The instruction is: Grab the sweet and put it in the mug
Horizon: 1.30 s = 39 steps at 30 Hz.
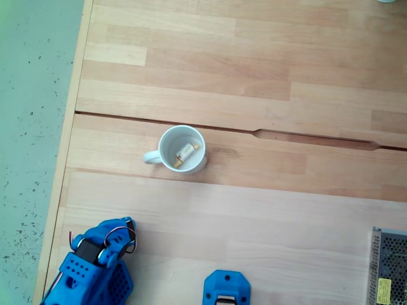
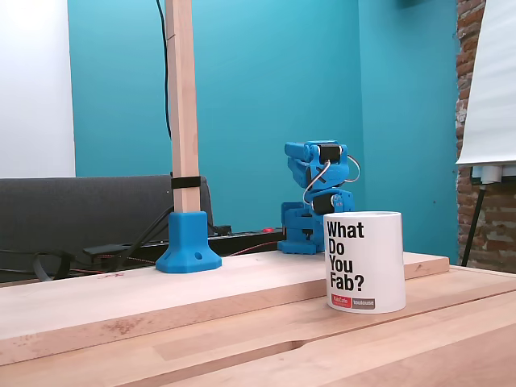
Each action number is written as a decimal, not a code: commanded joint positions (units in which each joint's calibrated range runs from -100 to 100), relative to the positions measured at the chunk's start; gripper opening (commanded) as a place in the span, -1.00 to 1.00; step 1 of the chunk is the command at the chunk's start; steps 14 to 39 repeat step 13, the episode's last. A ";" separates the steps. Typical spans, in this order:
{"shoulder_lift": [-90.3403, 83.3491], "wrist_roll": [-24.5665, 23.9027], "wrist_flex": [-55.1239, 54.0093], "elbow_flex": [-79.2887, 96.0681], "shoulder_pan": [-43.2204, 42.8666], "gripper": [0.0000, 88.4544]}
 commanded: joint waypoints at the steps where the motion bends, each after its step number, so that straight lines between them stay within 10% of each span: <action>1: 0.14 -0.05 0.22 1.38 -0.30 -1.00; 39: 0.14 -0.05 0.22 1.38 -0.30 -1.00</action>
